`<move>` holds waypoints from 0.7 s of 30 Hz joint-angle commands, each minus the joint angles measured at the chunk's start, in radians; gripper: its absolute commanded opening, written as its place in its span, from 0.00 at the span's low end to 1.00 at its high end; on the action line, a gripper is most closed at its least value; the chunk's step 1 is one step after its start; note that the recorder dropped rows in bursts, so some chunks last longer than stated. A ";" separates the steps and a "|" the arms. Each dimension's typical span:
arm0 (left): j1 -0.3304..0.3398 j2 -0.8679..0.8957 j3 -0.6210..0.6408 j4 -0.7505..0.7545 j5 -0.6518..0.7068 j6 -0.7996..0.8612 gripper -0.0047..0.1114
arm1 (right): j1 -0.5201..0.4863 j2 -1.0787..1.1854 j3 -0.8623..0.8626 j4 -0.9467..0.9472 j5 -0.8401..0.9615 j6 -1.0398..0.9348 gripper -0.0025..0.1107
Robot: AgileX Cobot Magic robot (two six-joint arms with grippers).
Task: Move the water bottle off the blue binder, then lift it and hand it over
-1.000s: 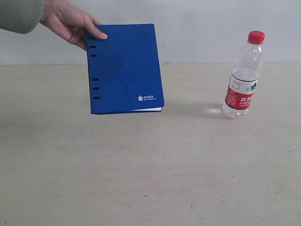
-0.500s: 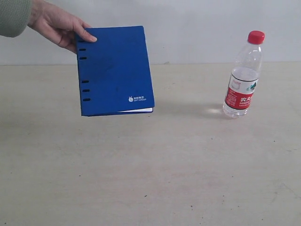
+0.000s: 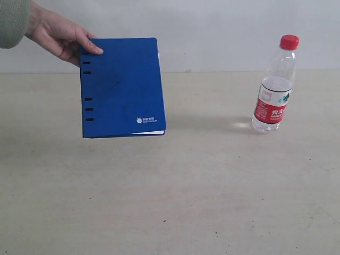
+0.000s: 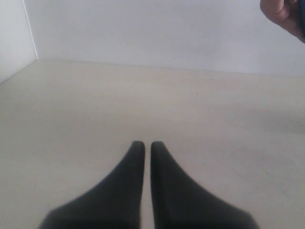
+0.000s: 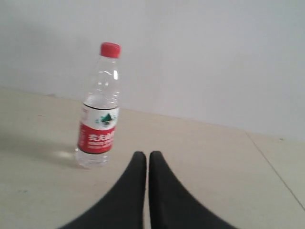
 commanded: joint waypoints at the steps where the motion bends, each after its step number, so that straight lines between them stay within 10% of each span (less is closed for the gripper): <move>1: -0.003 -0.003 0.004 0.004 0.001 -0.001 0.08 | -0.119 -0.003 -0.001 -0.003 0.036 0.022 0.02; 21: -0.003 -0.003 0.004 0.004 0.001 -0.001 0.08 | -0.136 -0.003 -0.001 -0.005 0.206 0.050 0.02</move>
